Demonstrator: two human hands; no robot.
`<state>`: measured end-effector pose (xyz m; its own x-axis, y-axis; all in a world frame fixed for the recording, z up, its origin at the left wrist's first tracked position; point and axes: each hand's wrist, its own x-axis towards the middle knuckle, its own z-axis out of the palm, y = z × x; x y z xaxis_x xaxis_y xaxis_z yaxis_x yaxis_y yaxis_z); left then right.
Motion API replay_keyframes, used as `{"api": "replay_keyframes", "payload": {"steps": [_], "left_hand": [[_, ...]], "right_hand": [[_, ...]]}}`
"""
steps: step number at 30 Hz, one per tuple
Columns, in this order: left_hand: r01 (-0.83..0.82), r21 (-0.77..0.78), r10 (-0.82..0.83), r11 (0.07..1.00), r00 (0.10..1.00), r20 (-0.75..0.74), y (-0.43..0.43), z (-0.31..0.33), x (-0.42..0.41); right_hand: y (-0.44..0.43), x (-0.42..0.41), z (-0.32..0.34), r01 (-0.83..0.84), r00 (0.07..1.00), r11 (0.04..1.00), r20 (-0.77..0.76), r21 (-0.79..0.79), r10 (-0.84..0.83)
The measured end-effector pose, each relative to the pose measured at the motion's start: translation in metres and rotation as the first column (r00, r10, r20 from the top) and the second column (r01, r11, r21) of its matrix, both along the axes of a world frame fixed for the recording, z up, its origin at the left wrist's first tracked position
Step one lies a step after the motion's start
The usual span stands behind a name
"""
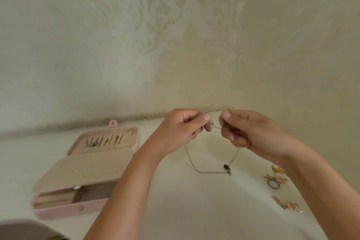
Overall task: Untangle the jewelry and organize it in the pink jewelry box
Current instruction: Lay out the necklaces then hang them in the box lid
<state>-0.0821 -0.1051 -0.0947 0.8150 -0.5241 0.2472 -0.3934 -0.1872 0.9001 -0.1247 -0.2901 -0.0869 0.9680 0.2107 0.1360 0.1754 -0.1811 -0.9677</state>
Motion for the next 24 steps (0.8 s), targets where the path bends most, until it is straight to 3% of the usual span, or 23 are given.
{"api": "replay_keyframes", "payload": {"steps": [3,6,12,20,24], "left_hand": [[0.012,-0.040,-0.011,0.999,0.999,0.037,0.010,0.015,-0.006],[0.025,-0.001,-0.025,1.000,0.997,0.073,0.022,0.033,-0.010],[-0.007,0.006,0.006,1.000,0.994,0.105,0.047,0.055,-0.008],[-0.105,-0.009,0.105,0.994,0.993,0.048,0.097,0.055,-0.003],[-0.321,0.180,0.305,0.930,0.946,0.113,0.133,0.036,0.011]], "right_hand": [[0.006,0.001,0.009,-0.014,1.000,0.988,0.021,-0.153,0.018],[0.012,0.002,0.028,-0.119,0.990,0.976,0.046,-0.182,0.130],[0.032,0.018,0.073,-0.263,0.965,0.958,0.021,0.111,0.263],[0.100,0.047,0.114,-0.320,0.947,0.947,0.006,-0.010,0.320],[0.122,0.059,0.135,-0.330,0.944,0.943,0.000,0.053,0.330]]}}
